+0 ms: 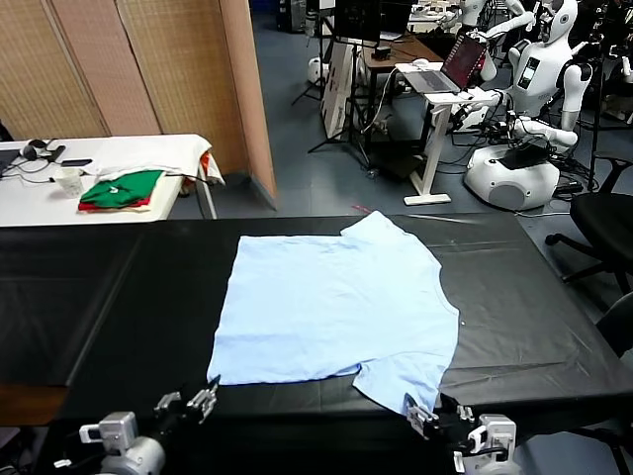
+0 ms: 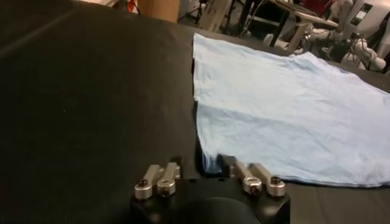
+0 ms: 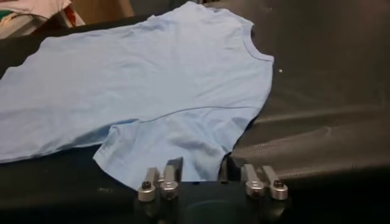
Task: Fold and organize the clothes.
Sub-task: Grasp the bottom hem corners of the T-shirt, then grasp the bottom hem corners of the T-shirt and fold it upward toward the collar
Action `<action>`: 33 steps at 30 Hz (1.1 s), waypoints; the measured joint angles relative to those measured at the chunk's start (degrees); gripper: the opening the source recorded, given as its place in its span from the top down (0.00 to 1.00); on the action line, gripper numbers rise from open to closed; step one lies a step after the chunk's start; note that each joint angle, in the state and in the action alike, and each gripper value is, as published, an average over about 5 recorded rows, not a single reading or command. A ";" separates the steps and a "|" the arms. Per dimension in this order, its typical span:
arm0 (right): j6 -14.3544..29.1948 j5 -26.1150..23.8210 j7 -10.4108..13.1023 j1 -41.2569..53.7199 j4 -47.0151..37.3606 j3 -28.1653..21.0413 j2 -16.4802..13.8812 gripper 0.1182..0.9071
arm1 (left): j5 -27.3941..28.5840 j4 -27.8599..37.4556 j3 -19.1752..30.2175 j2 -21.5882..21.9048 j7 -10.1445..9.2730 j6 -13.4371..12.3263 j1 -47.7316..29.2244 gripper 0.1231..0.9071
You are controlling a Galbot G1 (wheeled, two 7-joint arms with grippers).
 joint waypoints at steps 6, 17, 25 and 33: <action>-1.21 -0.04 0.98 -1.84 2.73 1.05 -0.21 0.97 | 0.93 -0.47 0.41 -0.28 0.29 -0.65 0.34 0.97; -0.39 -0.21 -0.40 -4.22 6.81 2.94 -1.67 0.97 | 1.02 -4.22 -2.24 -0.61 -1.67 -1.81 4.96 0.97; 6.88 -0.49 -5.14 0.37 5.29 4.47 -3.52 0.97 | 1.68 -7.59 -4.10 -1.33 -1.41 -4.78 9.78 0.97; 11.91 -1.85 -7.54 10.26 -2.65 2.11 -6.16 0.97 | 5.46 -5.79 -2.24 -3.59 0.01 -7.92 4.92 0.97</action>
